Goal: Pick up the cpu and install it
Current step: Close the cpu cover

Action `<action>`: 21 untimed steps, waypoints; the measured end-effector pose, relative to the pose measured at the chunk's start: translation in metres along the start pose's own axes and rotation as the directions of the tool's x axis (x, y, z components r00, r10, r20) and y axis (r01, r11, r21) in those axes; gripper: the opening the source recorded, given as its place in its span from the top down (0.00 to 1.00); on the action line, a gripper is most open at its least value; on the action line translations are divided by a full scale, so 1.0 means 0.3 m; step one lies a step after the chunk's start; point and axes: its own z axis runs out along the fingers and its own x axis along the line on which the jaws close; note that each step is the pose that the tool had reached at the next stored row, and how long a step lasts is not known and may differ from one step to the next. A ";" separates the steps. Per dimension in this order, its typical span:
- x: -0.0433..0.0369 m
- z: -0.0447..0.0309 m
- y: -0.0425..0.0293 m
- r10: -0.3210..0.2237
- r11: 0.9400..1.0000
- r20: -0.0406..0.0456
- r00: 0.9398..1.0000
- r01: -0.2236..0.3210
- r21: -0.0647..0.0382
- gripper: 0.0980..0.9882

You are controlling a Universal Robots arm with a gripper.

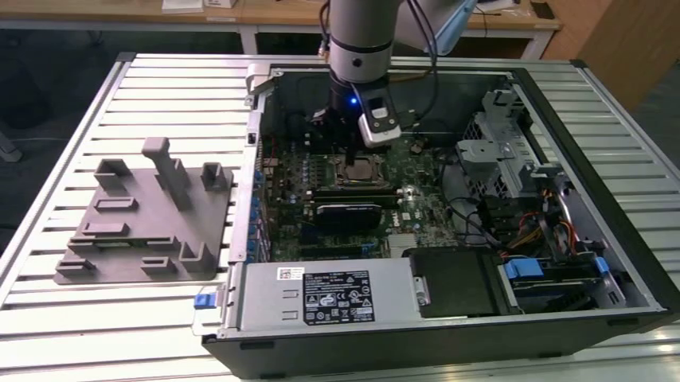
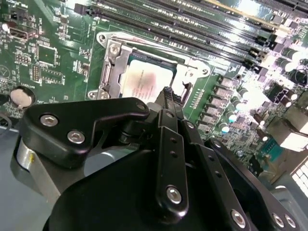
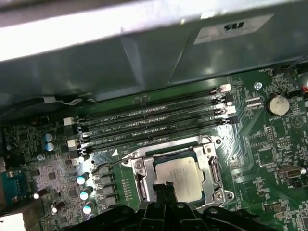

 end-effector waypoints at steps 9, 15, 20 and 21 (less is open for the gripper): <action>0.019 0.028 -0.006 0.000 1.000 -0.002 1.000 0.000 0.001 0.99; 0.024 0.040 -0.008 -0.044 0.999 -0.004 0.999 0.044 -0.001 0.99; 0.026 0.047 -0.009 -0.079 0.997 -0.006 0.997 0.079 -0.009 0.99; 0.026 0.047 -0.009 -0.082 0.996 -0.007 0.997 0.082 -0.014 0.99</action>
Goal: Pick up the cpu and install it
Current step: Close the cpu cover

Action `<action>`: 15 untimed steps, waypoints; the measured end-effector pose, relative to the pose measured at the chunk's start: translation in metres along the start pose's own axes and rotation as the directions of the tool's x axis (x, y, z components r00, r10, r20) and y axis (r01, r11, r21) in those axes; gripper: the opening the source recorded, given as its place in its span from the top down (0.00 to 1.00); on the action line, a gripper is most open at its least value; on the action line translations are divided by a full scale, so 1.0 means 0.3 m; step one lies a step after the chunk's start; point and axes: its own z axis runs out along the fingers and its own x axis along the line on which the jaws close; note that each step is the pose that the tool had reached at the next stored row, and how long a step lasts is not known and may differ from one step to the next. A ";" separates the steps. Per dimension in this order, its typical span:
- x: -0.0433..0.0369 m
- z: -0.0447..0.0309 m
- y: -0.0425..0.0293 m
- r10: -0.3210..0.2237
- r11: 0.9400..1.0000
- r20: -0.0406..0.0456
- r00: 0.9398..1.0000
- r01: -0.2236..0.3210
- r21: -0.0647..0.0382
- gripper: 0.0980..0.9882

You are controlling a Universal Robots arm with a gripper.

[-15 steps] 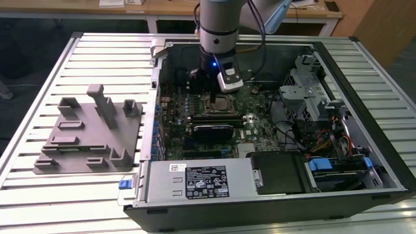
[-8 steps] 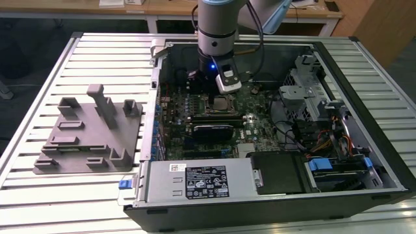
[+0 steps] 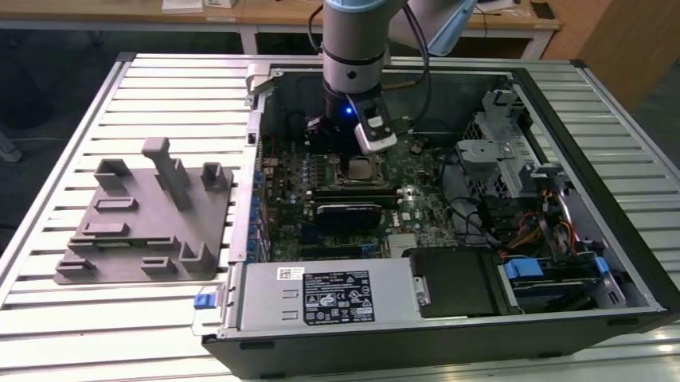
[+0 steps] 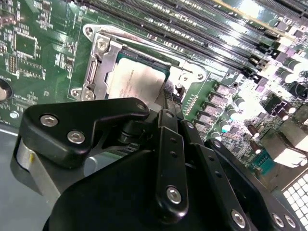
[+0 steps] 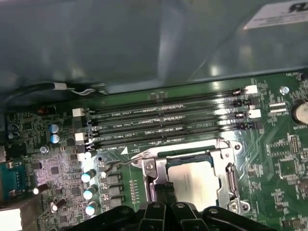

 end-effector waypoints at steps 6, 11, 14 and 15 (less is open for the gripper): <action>0.004 0.008 -0.001 -0.018 1.000 -0.003 1.000 0.018 -0.014 0.99; 0.008 0.018 -0.002 -0.033 0.999 -0.004 0.999 0.033 -0.015 0.99; 0.008 0.022 -0.002 -0.035 0.999 -0.004 0.999 0.035 -0.015 0.99; 0.008 0.022 -0.002 -0.035 0.999 -0.004 0.999 0.035 -0.015 0.99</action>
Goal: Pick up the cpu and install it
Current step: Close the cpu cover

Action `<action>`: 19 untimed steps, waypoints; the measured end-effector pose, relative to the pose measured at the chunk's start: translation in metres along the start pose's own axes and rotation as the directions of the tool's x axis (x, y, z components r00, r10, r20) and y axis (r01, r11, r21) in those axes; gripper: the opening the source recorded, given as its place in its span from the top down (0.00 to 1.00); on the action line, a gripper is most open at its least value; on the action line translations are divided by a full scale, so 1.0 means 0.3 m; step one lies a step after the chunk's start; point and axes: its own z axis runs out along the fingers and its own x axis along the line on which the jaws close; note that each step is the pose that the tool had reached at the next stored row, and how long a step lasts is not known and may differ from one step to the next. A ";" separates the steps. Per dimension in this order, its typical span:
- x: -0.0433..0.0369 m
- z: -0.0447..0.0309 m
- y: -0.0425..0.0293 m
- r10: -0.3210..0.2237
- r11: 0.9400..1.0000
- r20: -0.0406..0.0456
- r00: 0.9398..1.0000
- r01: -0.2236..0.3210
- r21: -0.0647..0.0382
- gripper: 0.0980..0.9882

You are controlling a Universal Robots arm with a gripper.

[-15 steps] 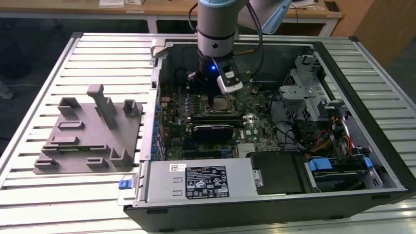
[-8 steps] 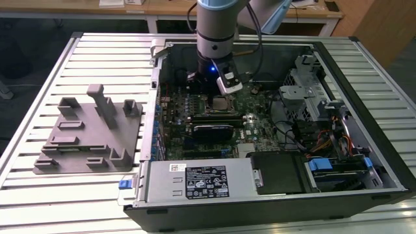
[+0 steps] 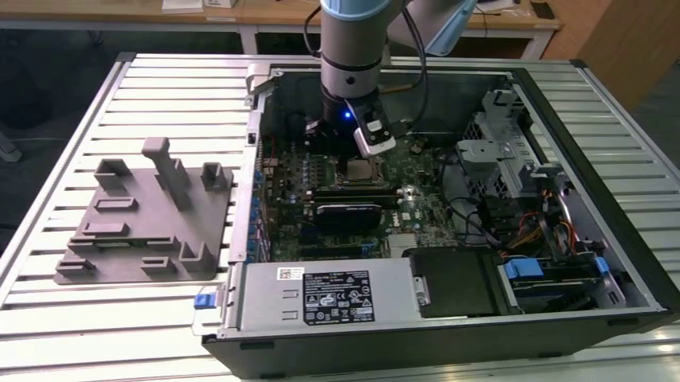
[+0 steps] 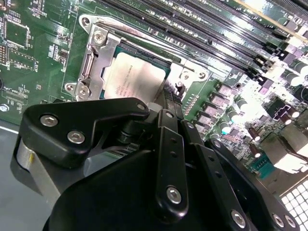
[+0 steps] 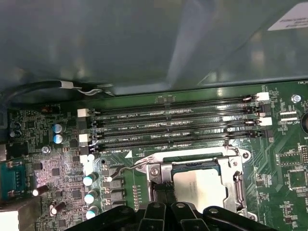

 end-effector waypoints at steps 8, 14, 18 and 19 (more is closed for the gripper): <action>0.000 0.005 0.000 0.000 1.000 0.000 1.000 0.000 0.000 0.99; 0.000 0.009 -0.001 0.000 1.000 0.000 1.000 0.000 0.000 0.99; 0.000 0.010 -0.001 0.000 1.000 0.000 1.000 0.000 0.000 0.99; 0.000 0.010 0.000 0.000 1.000 0.000 1.000 0.000 0.000 0.99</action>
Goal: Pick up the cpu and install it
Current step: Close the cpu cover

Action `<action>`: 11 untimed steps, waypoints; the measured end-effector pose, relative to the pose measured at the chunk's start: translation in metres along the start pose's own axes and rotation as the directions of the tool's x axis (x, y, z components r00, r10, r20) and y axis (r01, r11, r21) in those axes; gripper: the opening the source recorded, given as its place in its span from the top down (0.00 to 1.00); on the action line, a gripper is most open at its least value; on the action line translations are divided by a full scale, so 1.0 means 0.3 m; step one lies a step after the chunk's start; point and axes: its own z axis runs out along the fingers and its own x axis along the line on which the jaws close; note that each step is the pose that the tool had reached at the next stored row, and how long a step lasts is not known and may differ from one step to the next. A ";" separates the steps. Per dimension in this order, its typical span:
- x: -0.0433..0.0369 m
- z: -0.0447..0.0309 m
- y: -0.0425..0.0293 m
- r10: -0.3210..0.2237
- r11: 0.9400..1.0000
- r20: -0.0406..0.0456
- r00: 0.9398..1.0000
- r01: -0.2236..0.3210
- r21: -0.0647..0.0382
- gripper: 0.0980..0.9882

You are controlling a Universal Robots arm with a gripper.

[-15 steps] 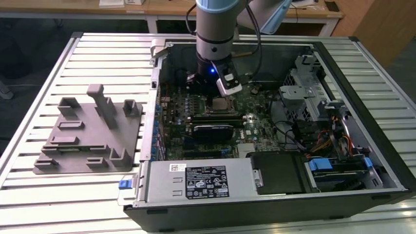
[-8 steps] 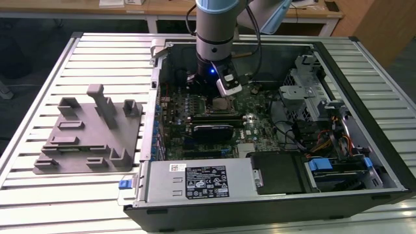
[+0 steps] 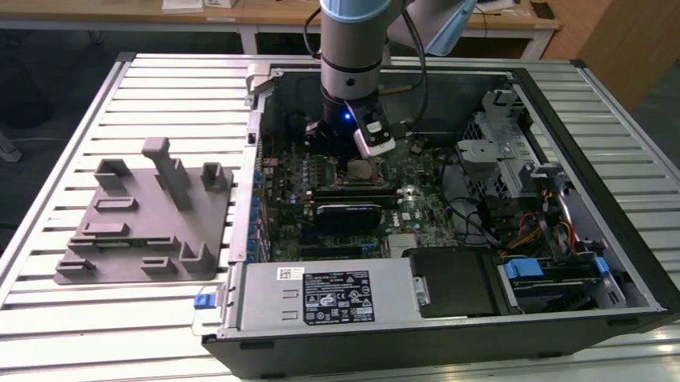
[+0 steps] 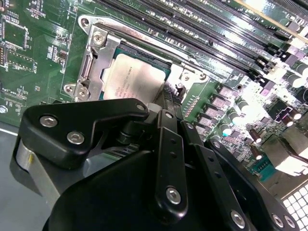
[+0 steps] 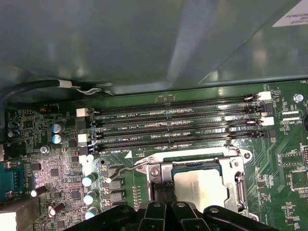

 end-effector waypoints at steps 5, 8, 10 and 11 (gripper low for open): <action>0.000 -0.010 0.001 0.000 1.000 0.000 1.000 0.000 -0.001 0.99; 0.000 -0.023 0.001 0.000 1.000 0.000 1.000 0.000 0.000 0.99; 0.000 -0.034 0.002 0.000 1.000 0.000 1.000 0.000 0.000 0.99; 0.000 -0.041 0.002 0.000 1.000 0.001 1.000 0.000 0.000 0.99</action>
